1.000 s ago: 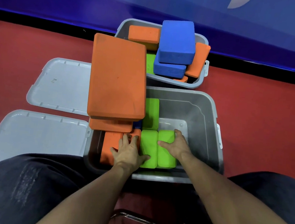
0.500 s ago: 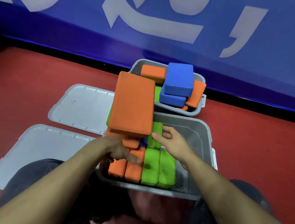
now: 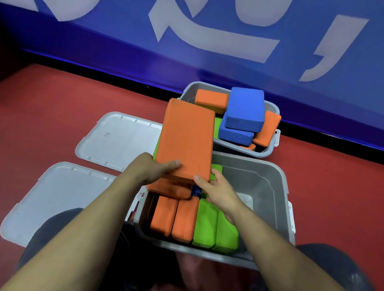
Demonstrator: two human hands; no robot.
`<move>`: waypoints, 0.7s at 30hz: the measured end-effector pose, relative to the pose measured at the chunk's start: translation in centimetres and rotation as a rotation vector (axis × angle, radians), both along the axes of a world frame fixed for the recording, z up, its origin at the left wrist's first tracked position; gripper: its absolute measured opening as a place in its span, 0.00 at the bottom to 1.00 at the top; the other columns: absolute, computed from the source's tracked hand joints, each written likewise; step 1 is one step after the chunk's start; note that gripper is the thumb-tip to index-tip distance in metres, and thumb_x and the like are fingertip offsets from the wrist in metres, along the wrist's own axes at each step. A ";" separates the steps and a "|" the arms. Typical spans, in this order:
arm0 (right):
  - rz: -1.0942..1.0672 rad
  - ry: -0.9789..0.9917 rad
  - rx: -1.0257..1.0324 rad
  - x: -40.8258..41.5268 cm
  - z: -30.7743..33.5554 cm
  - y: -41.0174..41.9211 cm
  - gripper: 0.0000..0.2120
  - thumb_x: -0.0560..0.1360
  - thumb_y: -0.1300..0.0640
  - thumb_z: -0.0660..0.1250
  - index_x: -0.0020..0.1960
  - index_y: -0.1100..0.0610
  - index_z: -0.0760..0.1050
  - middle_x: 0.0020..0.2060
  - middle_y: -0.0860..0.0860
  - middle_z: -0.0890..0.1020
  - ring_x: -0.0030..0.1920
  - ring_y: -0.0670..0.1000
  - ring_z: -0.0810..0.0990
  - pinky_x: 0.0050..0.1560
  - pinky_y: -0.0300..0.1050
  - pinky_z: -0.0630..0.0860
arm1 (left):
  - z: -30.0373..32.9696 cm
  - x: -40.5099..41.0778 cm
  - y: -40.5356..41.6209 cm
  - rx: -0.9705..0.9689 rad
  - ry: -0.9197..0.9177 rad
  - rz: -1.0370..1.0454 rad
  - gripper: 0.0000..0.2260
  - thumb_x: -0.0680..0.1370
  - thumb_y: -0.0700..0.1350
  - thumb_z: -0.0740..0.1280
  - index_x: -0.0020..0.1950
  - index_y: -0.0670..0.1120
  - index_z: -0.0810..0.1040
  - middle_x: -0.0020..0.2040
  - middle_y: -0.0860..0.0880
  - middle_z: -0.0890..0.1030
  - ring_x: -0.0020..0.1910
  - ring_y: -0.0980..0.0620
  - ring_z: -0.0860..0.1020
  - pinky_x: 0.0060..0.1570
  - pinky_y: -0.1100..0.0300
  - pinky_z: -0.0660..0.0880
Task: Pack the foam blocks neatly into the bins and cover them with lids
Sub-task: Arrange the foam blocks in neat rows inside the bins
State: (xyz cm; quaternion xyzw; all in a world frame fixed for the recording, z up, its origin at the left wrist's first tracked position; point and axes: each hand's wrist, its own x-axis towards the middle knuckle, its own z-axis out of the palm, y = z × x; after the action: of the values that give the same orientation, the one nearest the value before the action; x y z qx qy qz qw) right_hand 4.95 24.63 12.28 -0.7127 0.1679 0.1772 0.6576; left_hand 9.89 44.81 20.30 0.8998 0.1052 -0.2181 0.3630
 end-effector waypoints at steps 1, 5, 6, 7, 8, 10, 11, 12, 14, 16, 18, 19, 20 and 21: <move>-0.006 -0.007 0.006 0.0 -0.1 0.1 0.27 0.77 0.46 0.73 0.72 0.47 0.66 0.55 0.45 0.83 0.55 0.42 0.82 0.42 0.32 0.74 | -0.2 0.1 -0.2 -0.014 -0.003 -0.009 0.33 0.72 0.64 0.73 0.61 0.38 0.77 0.54 0.43 0.81 0.47 0.44 0.79 0.48 0.52 0.77; -0.051 -0.063 -0.045 0.0 0.4 -0.5 0.30 0.72 0.38 0.74 0.69 0.46 0.70 0.60 0.46 0.83 0.59 0.43 0.81 0.52 0.40 0.77 | 0.2 0.3 -0.8 -0.111 -0.013 0.057 0.31 0.70 0.64 0.75 0.57 0.39 0.79 0.53 0.43 0.82 0.49 0.45 0.80 0.49 0.52 0.78; -0.056 -0.084 -0.082 0.0 1.0 -0.9 0.31 0.70 0.34 0.73 0.68 0.46 0.72 0.61 0.46 0.82 0.60 0.44 0.81 0.56 0.43 0.78 | 0.6 0.2 -1.0 -0.186 -0.012 0.087 0.29 0.69 0.64 0.76 0.55 0.40 0.79 0.52 0.44 0.82 0.48 0.47 0.81 0.48 0.54 0.77; -0.061 -0.103 -0.138 -0.1 1.6 -1.4 0.35 0.67 0.30 0.73 0.67 0.46 0.72 0.63 0.46 0.81 0.61 0.45 0.80 0.60 0.46 0.77 | 0.9 0.2 -1.2 -0.264 -0.024 0.110 0.27 0.69 0.63 0.76 0.53 0.42 0.80 0.51 0.46 0.83 0.47 0.50 0.81 0.48 0.54 0.78; -0.060 -0.126 -0.216 -0.3 2.3 -1.9 0.38 0.65 0.28 0.72 0.68 0.47 0.71 0.65 0.46 0.78 0.63 0.45 0.79 0.65 0.48 0.76 | 1.2 0.2 -1.6 -0.323 -0.046 0.123 0.25 0.68 0.63 0.77 0.50 0.43 0.81 0.49 0.47 0.84 0.46 0.50 0.82 0.49 0.53 0.80; -0.074 -0.215 -0.371 -1.1 3.4 -2.8 0.40 0.68 0.32 0.75 0.72 0.48 0.67 0.73 0.47 0.69 0.71 0.46 0.71 0.72 0.48 0.69 | 1.7 0.0 -2.5 -0.396 -0.096 0.129 0.22 0.67 0.62 0.78 0.47 0.45 0.82 0.46 0.48 0.85 0.45 0.49 0.83 0.51 0.50 0.82; -0.094 -0.286 -0.426 -1.7 3.8 -3.3 0.41 0.69 0.35 0.75 0.75 0.48 0.63 0.76 0.46 0.63 0.75 0.46 0.66 0.74 0.48 0.65 | 1.7 0.0 -3.1 -0.431 -0.111 0.134 0.23 0.66 0.62 0.79 0.46 0.45 0.83 0.44 0.49 0.85 0.42 0.49 0.83 0.50 0.51 0.82; -0.110 -0.363 -0.468 -2.4 4.3 -3.7 0.44 0.70 0.38 0.76 0.78 0.46 0.58 0.78 0.43 0.58 0.77 0.44 0.61 0.74 0.48 0.64 | 1.6 0.0 -3.8 -0.462 -0.123 0.133 0.25 0.64 0.64 0.79 0.46 0.45 0.83 0.42 0.50 0.85 0.40 0.50 0.83 0.48 0.52 0.82; -0.093 -0.507 -0.576 -3.6 5.1 -4.6 0.48 0.69 0.39 0.77 0.80 0.41 0.53 0.80 0.38 0.52 0.79 0.43 0.56 0.73 0.47 0.62 | 1.3 -0.3 -5.4 -0.489 -0.149 0.102 0.29 0.60 0.66 0.79 0.47 0.44 0.85 0.41 0.51 0.85 0.37 0.53 0.82 0.44 0.55 0.81; -0.033 -0.654 -0.743 -4.3 5.2 -5.6 0.48 0.68 0.37 0.76 0.81 0.43 0.56 0.81 0.40 0.51 0.81 0.45 0.53 0.76 0.47 0.60 | 1.1 -0.9 -7.5 -0.496 -0.155 0.045 0.28 0.61 0.66 0.79 0.48 0.45 0.85 0.42 0.52 0.86 0.37 0.55 0.82 0.41 0.58 0.79; 0.014 -0.706 -0.859 -4.8 4.7 -6.3 0.49 0.66 0.33 0.74 0.81 0.46 0.57 0.82 0.44 0.54 0.82 0.47 0.50 0.80 0.47 0.55 | 0.7 -1.7 -9.7 -0.506 -0.130 -0.009 0.26 0.63 0.65 0.78 0.48 0.45 0.84 0.43 0.53 0.86 0.39 0.56 0.83 0.41 0.59 0.78; 0.016 -0.679 -0.872 -5.1 4.3 -6.5 0.51 0.65 0.33 0.74 0.81 0.46 0.56 0.82 0.44 0.54 0.82 0.47 0.50 0.80 0.45 0.52 | 0.4 -2.0 -10.8 -0.516 -0.125 -0.028 0.25 0.64 0.65 0.78 0.47 0.46 0.85 0.43 0.53 0.87 0.40 0.57 0.84 0.41 0.59 0.79; 0.010 -0.640 -0.877 -5.4 4.0 -6.7 0.53 0.64 0.33 0.75 0.81 0.45 0.55 0.82 0.44 0.54 0.82 0.47 0.50 0.79 0.42 0.51 | 0.1 -2.4 -11.8 -0.537 -0.117 -0.036 0.24 0.65 0.65 0.78 0.47 0.45 0.85 0.43 0.53 0.87 0.40 0.58 0.83 0.40 0.60 0.79; -0.010 -0.609 -0.889 -5.7 3.7 -7.1 0.54 0.63 0.35 0.77 0.81 0.45 0.56 0.81 0.44 0.55 0.81 0.47 0.51 0.79 0.40 0.50 | -0.2 -2.6 -12.7 -0.570 -0.098 -0.049 0.25 0.65 0.66 0.77 0.47 0.45 0.85 0.43 0.53 0.87 0.40 0.57 0.83 0.39 0.60 0.78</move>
State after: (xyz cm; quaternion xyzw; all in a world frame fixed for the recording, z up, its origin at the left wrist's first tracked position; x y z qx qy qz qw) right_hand -0.77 17.51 16.01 -0.9406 0.0318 -0.1287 0.3124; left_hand 7.25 32.14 20.07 0.7732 0.0001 -0.2039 0.6005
